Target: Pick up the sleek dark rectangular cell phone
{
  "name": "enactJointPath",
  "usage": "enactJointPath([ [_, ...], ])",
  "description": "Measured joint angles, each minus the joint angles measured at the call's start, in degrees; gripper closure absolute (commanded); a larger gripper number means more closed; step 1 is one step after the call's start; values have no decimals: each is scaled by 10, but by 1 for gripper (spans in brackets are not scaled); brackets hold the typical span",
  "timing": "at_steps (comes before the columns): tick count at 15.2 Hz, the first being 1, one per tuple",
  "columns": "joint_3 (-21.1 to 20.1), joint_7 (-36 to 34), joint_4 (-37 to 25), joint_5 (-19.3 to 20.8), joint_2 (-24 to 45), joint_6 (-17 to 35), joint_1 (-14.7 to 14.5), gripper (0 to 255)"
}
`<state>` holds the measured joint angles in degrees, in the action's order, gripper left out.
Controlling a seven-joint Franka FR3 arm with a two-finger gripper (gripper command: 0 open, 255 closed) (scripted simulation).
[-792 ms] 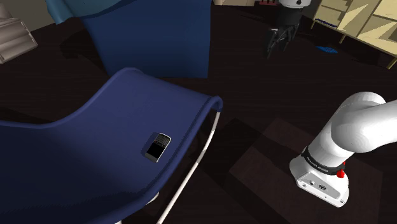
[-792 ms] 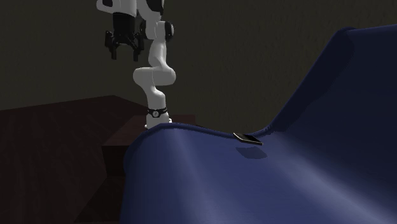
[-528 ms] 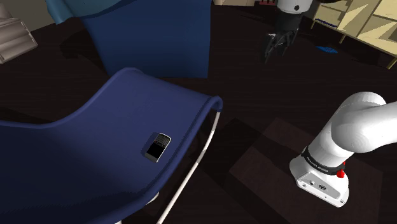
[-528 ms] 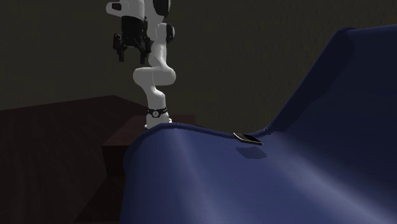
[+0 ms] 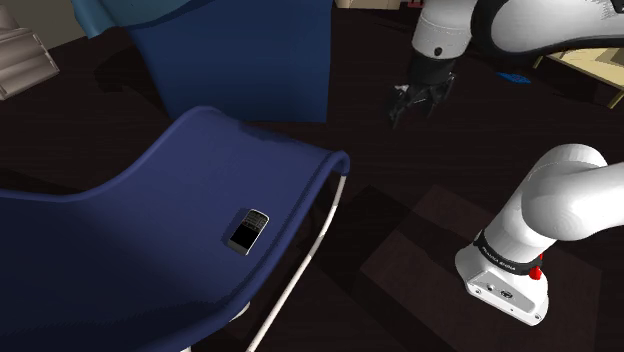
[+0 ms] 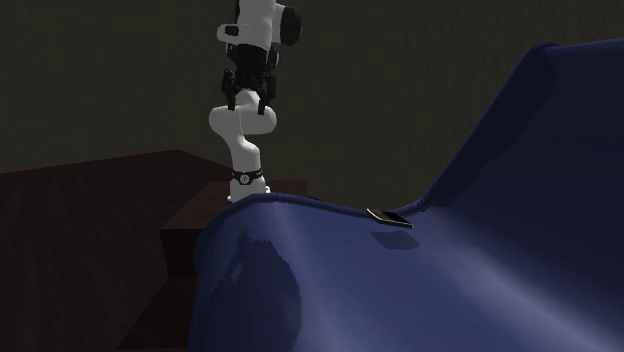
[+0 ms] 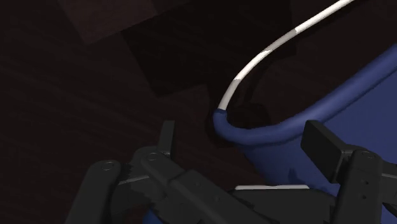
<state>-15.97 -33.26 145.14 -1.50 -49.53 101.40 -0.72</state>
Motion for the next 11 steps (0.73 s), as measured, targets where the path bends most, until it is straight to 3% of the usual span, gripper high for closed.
enactJointPath([
  [6,-126,-158,-1,-44,35,42,0,0],
  [11,-240,-293,-42,-56,102,74,31,0],
])
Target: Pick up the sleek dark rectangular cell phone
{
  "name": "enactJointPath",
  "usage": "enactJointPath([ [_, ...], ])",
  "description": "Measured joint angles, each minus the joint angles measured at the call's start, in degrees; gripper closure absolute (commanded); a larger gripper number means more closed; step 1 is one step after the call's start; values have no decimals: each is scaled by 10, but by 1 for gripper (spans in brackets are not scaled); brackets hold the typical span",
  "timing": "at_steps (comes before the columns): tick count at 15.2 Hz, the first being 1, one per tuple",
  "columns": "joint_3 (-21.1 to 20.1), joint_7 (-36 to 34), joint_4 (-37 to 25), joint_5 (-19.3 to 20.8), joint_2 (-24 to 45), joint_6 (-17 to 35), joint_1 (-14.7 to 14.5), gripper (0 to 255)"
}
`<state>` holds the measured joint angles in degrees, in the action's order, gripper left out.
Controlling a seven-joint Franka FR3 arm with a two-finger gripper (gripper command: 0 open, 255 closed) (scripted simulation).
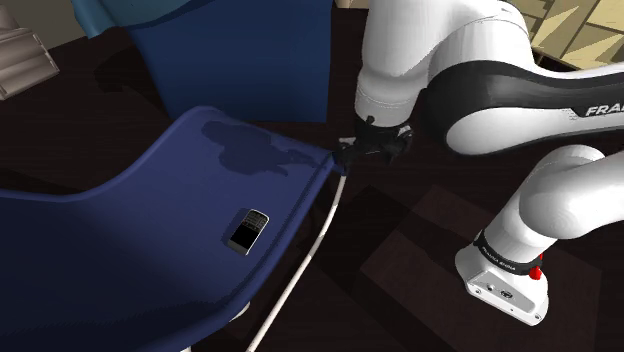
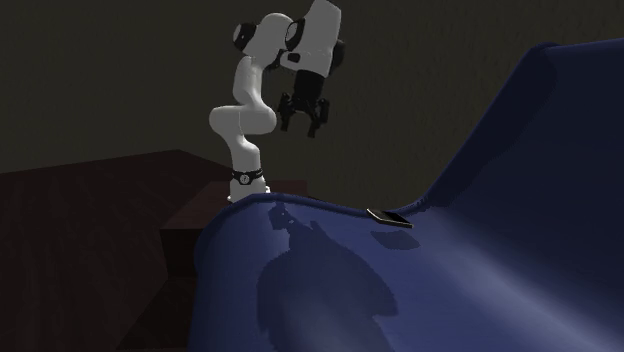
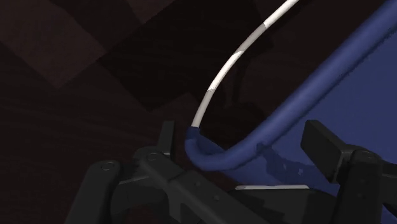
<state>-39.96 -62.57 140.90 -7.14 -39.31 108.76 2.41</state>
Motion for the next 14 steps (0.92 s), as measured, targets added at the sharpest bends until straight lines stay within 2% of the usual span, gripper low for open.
enactJointPath([
  [2,-45,-53,-21,4,27,8,20,0],
  [6,-159,-172,-78,35,107,27,89,0],
  [9,-283,-280,-138,92,191,33,183,0],
  [10,-335,-316,-157,118,221,30,227,0],
  [11,-418,-357,-179,147,252,24,299,0],
  [13,-588,-390,-221,146,242,22,464,0],
  [14,-633,-388,-241,123,211,23,515,0],
])
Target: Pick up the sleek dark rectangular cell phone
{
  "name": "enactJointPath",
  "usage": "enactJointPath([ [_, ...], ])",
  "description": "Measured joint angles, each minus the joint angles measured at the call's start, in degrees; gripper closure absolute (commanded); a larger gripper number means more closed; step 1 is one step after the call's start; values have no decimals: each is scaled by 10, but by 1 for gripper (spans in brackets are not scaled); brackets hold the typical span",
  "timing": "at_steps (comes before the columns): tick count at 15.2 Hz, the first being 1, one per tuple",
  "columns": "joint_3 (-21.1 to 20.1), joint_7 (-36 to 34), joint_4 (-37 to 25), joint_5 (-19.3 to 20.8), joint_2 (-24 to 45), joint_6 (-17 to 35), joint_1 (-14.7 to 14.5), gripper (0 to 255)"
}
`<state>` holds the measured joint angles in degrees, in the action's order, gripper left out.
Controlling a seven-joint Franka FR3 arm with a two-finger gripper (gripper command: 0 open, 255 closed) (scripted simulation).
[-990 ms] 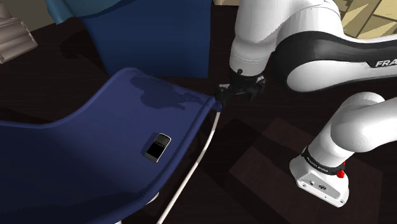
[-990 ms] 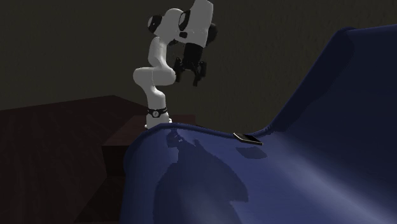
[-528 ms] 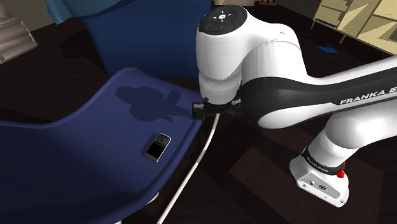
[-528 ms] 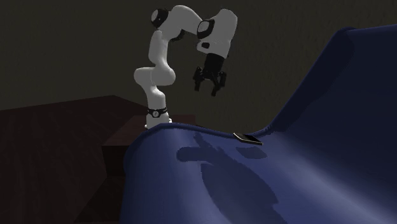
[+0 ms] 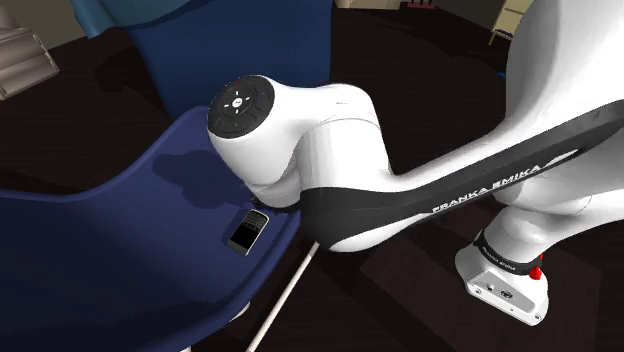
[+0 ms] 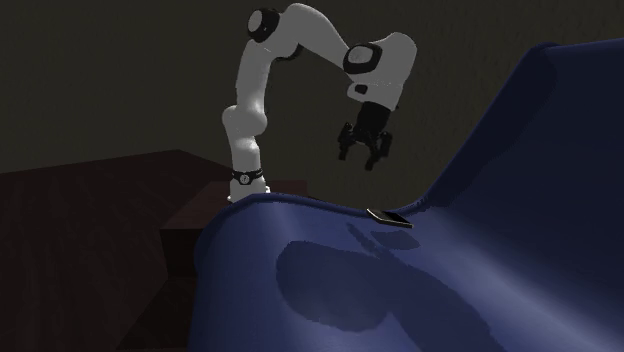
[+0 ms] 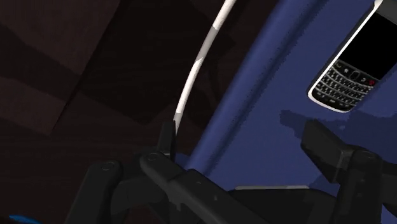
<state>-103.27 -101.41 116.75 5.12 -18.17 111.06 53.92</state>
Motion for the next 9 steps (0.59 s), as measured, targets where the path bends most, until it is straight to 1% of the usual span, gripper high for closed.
enactJointPath([
  [2,-70,11,-59,-57,-72,-13,87,0],
  [3,-97,11,-88,-81,-104,-21,120,0],
  [6,-152,3,-176,-132,-190,-46,205,0],
  [8,-184,-12,-248,-160,-248,-72,256,0],
  [9,-199,-20,-295,-173,-278,-90,285,0],
])
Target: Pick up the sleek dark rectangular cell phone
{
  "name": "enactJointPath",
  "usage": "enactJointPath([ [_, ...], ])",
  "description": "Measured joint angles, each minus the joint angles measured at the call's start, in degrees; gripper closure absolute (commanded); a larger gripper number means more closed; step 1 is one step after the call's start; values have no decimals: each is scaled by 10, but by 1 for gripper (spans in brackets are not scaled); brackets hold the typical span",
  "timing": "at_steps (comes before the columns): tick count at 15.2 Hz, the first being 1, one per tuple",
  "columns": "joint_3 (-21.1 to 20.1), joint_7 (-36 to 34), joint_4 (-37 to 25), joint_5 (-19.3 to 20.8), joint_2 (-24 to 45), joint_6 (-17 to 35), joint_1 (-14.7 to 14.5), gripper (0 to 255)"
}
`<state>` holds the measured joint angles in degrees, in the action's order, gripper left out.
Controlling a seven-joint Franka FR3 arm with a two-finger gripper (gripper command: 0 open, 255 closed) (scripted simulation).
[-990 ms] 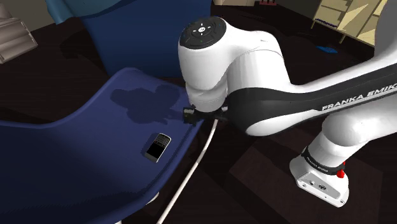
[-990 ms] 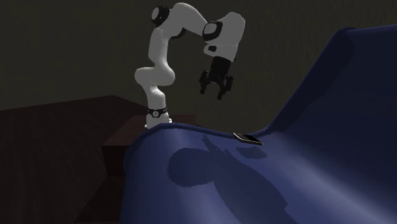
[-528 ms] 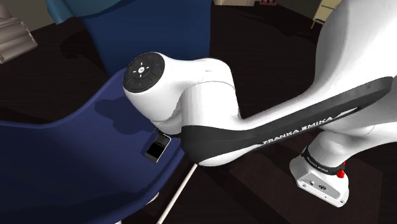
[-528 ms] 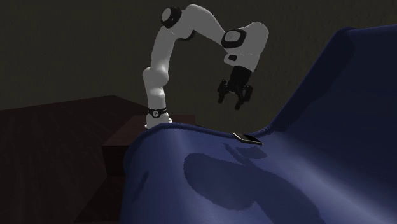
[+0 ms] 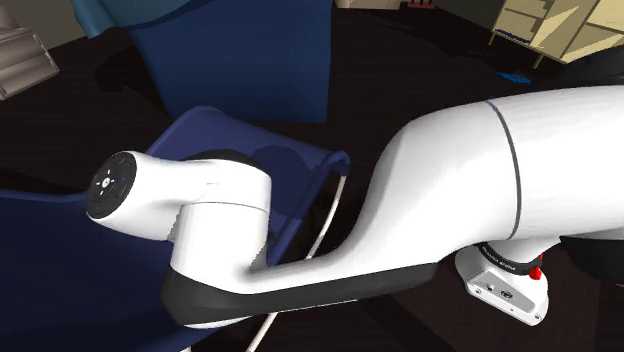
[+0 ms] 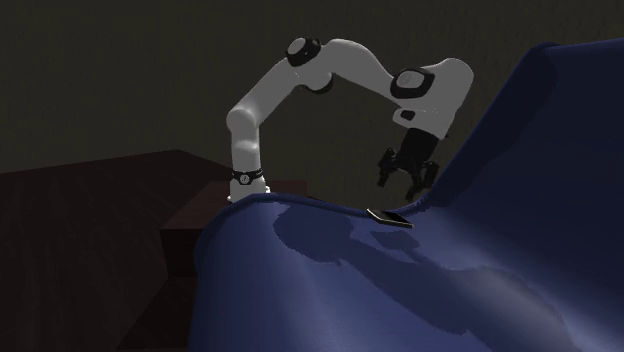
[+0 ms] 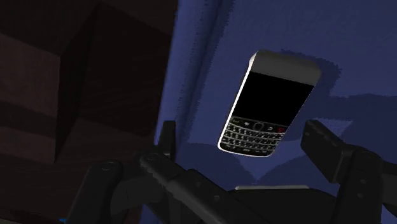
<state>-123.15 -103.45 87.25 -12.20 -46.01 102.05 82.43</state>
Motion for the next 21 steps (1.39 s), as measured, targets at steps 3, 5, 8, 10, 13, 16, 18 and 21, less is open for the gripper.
enactJointPath([
  [3,-28,-27,-115,-25,-74,-44,70,0],
  [5,-35,-36,-138,-32,-92,-50,83,0],
  [8,-42,-41,-143,-38,-106,-42,90,0],
  [10,-46,-43,-143,-42,-115,-34,93,0],
  [13,-48,-44,-139,-44,-118,-26,93,255],
  [16,-48,-44,-138,-44,-118,-25,93,255],
  [18,-48,-44,-137,-44,-118,-25,93,255],
  [21,-48,-44,-137,-44,-118,-24,92,255],
])
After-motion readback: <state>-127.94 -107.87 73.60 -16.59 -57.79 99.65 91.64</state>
